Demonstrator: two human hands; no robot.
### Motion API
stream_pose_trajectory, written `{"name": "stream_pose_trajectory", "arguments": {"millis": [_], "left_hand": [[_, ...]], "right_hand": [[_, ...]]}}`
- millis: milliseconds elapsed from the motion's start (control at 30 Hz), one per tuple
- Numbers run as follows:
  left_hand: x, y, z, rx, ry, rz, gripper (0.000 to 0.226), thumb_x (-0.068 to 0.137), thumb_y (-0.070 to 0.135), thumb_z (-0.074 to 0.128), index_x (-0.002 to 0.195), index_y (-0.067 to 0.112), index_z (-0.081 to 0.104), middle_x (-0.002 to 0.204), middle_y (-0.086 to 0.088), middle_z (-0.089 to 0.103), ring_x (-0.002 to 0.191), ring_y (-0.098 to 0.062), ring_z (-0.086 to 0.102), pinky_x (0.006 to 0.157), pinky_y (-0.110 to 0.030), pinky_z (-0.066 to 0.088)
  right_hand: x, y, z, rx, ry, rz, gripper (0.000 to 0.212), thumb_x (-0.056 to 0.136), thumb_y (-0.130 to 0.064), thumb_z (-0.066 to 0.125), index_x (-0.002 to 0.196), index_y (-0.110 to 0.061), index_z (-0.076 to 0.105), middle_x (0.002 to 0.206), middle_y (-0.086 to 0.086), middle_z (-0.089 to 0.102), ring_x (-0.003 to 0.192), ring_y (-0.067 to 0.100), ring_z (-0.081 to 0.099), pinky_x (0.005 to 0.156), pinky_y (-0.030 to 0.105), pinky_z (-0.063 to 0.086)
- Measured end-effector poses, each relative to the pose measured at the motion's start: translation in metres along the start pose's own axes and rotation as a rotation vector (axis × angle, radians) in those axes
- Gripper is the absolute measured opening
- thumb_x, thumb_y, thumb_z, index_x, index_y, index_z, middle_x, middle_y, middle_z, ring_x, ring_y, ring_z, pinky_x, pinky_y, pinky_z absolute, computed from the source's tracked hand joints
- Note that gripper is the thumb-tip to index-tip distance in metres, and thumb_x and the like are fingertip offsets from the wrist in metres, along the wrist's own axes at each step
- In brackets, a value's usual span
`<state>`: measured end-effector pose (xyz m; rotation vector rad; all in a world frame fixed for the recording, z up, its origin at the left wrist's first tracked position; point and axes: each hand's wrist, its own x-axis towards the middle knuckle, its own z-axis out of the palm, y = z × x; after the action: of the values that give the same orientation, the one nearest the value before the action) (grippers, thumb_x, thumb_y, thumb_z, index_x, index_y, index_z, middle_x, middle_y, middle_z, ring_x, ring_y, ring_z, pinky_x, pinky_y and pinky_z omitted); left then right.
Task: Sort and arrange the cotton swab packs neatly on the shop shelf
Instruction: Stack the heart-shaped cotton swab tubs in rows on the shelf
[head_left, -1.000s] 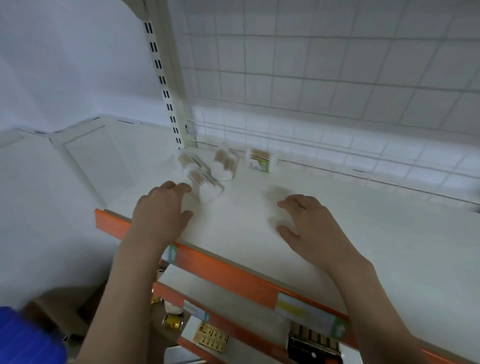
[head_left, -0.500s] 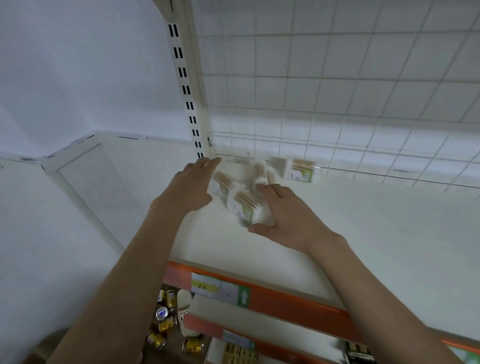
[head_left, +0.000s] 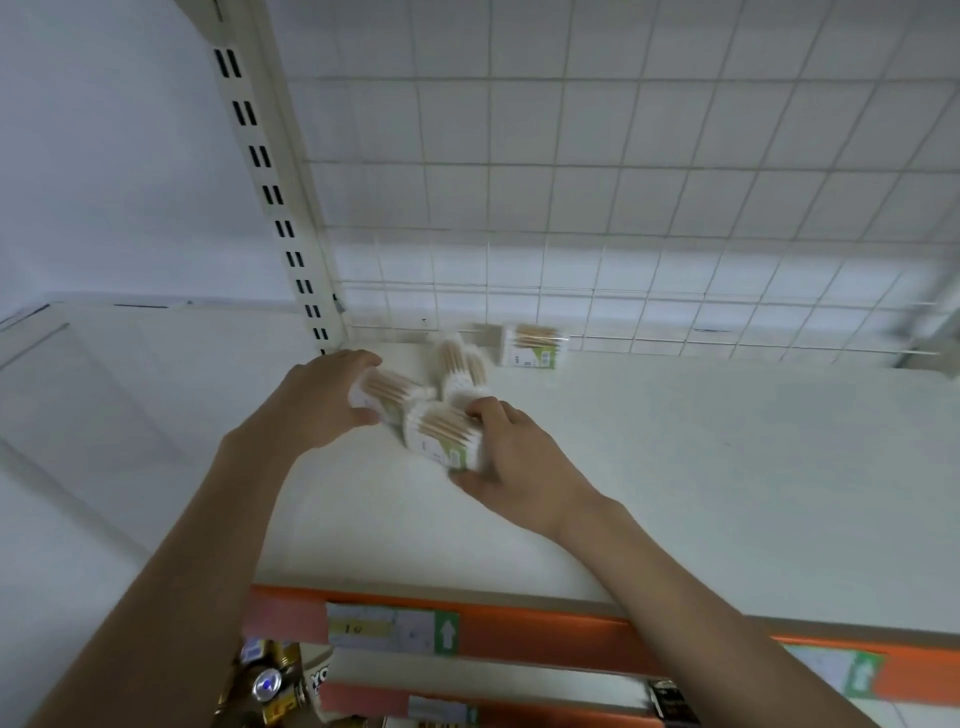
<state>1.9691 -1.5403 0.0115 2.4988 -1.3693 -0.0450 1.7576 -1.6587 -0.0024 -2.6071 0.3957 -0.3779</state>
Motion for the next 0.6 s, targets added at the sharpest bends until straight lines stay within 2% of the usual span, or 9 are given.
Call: {"name": "stream_pose_trajectory", "arguments": {"millis": [67, 133, 233, 300, 467, 533, 600], "left_hand": [[-0.004, 0.010, -0.004, 0.036, -0.002, -0.017, 0.060, 0.072, 0.041, 0.076, 0.122, 0.019, 0.051, 0.117, -0.001, 0.056, 0.105, -0.022, 0.051, 0.090, -0.036, 0.037], [-0.010, 0.023, -0.009, 0.058, -0.025, -0.035, 0.058, 0.070, 0.045, 0.075, 0.115, 0.018, 0.051, 0.113, 0.001, 0.050, 0.100, -0.020, 0.050, 0.086, -0.035, 0.037], [-0.021, 0.046, -0.016, 0.026, -0.024, -0.054, 0.054, 0.070, 0.043, 0.076, 0.109, 0.018, 0.049, 0.107, 0.007, 0.043, 0.093, -0.015, 0.047, 0.076, -0.030, 0.036], [-0.031, 0.065, -0.020, -0.030, -0.001, -0.068, 0.048, 0.070, 0.040, 0.076, 0.106, 0.022, 0.048, 0.104, 0.007, 0.048, 0.090, -0.014, 0.049, 0.072, -0.028, 0.036], [-0.056, 0.143, -0.017, -0.173, 0.061, -0.086, 0.050, 0.070, 0.036, 0.075, 0.101, 0.033, 0.036, 0.103, 0.006, 0.053, 0.092, -0.019, 0.056, 0.074, -0.036, 0.049], [-0.063, 0.187, -0.007, -0.205, 0.083, -0.062, 0.051, 0.070, 0.034, 0.075, 0.100, 0.033, 0.034, 0.103, 0.005, 0.054, 0.091, -0.021, 0.057, 0.075, -0.039, 0.050], [-0.068, 0.237, 0.010, -0.232, 0.108, -0.007, 0.048, 0.070, 0.032, 0.075, 0.101, 0.031, 0.038, 0.103, 0.009, 0.052, 0.091, -0.019, 0.055, 0.074, -0.035, 0.046]], "right_hand": [[-0.007, 0.007, -0.009, 0.013, 0.018, 0.004, 0.052, 0.083, -0.031, 0.064, 0.125, -0.015, 0.038, 0.119, 0.003, 0.050, 0.108, 0.019, 0.047, 0.087, 0.023, 0.038], [-0.017, 0.014, -0.021, 0.023, 0.033, 0.001, 0.049, 0.083, -0.029, 0.064, 0.122, -0.015, 0.039, 0.118, 0.001, 0.050, 0.106, 0.018, 0.046, 0.084, 0.022, 0.038], [-0.034, 0.029, -0.041, 0.037, 0.062, 0.001, 0.047, 0.082, -0.025, 0.063, 0.121, -0.015, 0.040, 0.116, -0.001, 0.049, 0.105, 0.016, 0.046, 0.081, 0.019, 0.036], [-0.049, 0.042, -0.056, 0.039, 0.075, 0.011, 0.050, 0.081, -0.024, 0.063, 0.124, -0.017, 0.038, 0.117, -0.003, 0.048, 0.104, 0.014, 0.045, 0.079, 0.016, 0.033], [-0.096, 0.085, -0.099, 0.043, 0.121, 0.031, 0.051, 0.080, -0.024, 0.065, 0.123, -0.018, 0.038, 0.113, -0.003, 0.048, 0.101, 0.013, 0.046, 0.075, 0.013, 0.029], [-0.121, 0.107, -0.119, 0.038, 0.133, 0.037, 0.050, 0.079, -0.023, 0.066, 0.121, -0.017, 0.040, 0.112, -0.002, 0.048, 0.100, 0.013, 0.046, 0.076, 0.014, 0.030], [-0.150, 0.131, -0.140, 0.034, 0.142, 0.044, 0.048, 0.079, -0.022, 0.066, 0.119, -0.016, 0.041, 0.112, -0.003, 0.047, 0.099, 0.013, 0.047, 0.076, 0.013, 0.031]]}}
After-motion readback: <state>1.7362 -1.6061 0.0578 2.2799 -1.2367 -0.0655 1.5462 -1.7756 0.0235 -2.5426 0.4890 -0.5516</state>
